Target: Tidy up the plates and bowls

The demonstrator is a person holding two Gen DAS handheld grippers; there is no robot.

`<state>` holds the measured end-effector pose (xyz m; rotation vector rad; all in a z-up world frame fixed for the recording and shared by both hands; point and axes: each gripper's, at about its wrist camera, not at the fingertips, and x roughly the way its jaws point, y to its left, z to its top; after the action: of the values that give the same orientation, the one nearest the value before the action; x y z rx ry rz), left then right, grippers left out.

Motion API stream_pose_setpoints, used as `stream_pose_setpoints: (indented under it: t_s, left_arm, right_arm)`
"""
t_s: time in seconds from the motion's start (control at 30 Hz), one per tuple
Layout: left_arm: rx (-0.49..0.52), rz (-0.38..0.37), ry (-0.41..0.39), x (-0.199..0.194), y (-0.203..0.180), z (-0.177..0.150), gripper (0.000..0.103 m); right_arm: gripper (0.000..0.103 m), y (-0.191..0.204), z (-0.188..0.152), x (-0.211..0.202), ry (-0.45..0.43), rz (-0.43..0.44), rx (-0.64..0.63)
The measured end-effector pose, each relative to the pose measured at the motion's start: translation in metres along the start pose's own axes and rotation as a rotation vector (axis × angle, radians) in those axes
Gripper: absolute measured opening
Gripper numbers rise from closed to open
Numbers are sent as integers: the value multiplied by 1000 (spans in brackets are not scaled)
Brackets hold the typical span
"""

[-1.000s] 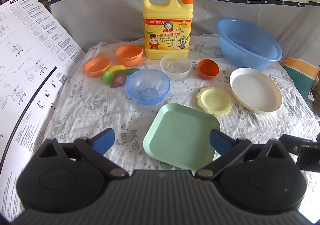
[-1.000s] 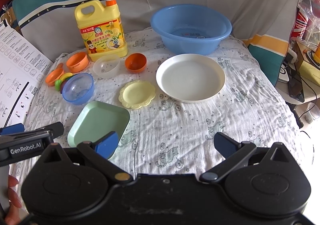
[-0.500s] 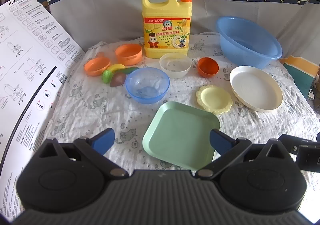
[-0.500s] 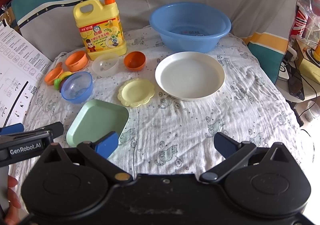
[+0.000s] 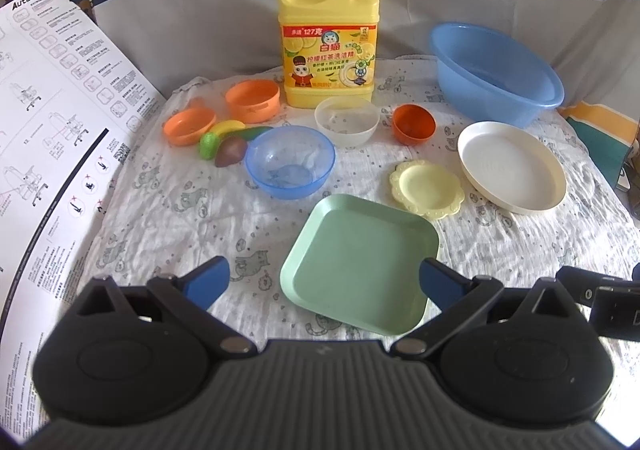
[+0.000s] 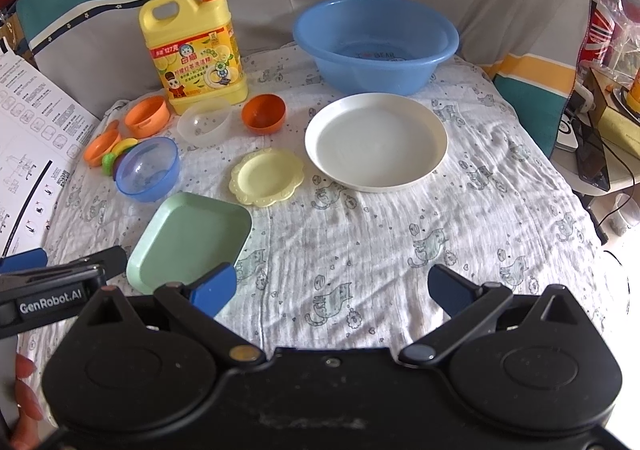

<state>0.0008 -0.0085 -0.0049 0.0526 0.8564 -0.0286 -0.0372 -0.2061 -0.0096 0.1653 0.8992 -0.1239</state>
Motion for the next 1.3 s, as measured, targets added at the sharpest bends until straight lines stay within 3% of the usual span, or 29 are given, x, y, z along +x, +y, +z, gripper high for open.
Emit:
stream_pose_setpoints:
  t_s: [0.57,0.7,1.13,1.3]
  left_arm:
    - [44,8,37,22,-16,1,103]
    - [56,6,50,32,-21,4,103]
    - [121,-70,43,88,-61,38,103]
    - [156,-111,30,116,-89,66,103]
  right_arm:
    - [103,-17,5,24,22,46,38]
    - [103,-30,8,32,-6,59,72]
    - [103,-86,47,86,-116,-40,55]
    - [103,-109,71,116,-97,-73,89]
